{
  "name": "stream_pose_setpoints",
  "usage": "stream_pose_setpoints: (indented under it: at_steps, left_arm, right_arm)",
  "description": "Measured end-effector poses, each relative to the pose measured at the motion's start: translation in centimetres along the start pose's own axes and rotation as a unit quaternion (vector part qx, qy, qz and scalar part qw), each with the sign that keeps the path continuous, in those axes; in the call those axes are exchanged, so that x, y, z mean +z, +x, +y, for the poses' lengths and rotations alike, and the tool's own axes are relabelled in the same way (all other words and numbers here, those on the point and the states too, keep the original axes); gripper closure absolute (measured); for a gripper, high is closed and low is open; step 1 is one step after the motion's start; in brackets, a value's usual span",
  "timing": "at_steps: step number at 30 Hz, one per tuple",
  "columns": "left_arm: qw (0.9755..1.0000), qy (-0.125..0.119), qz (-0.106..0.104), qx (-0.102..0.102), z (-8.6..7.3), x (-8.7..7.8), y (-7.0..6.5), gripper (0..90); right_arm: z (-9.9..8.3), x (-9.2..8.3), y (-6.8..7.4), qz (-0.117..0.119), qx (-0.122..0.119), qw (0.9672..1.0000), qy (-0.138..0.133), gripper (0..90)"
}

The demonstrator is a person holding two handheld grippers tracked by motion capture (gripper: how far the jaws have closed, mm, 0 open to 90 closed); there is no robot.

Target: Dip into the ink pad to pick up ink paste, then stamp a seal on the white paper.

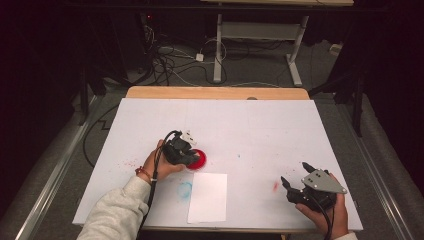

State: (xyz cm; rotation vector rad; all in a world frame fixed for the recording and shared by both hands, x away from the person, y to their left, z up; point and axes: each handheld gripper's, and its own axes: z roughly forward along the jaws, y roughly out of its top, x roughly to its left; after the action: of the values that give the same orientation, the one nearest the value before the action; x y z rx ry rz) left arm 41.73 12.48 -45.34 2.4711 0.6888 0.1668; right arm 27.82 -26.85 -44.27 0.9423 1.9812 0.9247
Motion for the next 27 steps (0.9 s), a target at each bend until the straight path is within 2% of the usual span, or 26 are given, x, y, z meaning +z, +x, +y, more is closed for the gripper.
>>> stream_pose_setpoints:
  at_steps: [10, 27]
  left_arm:
    - [1.0000, -0.003, -0.003, -0.007, -0.14, 0.05, 0.10, 73.7]
    - [1.0000, -0.006, 0.002, -0.006, -0.26, 0.12, -0.05, 73.7]
  right_arm:
    - [0.06, 0.03, 0.04, 0.001, 0.002, 1.0000, -0.001, 22.2]
    - [0.20, -0.01, 0.14, 0.002, 0.005, 1.0000, -0.005, 22.2]
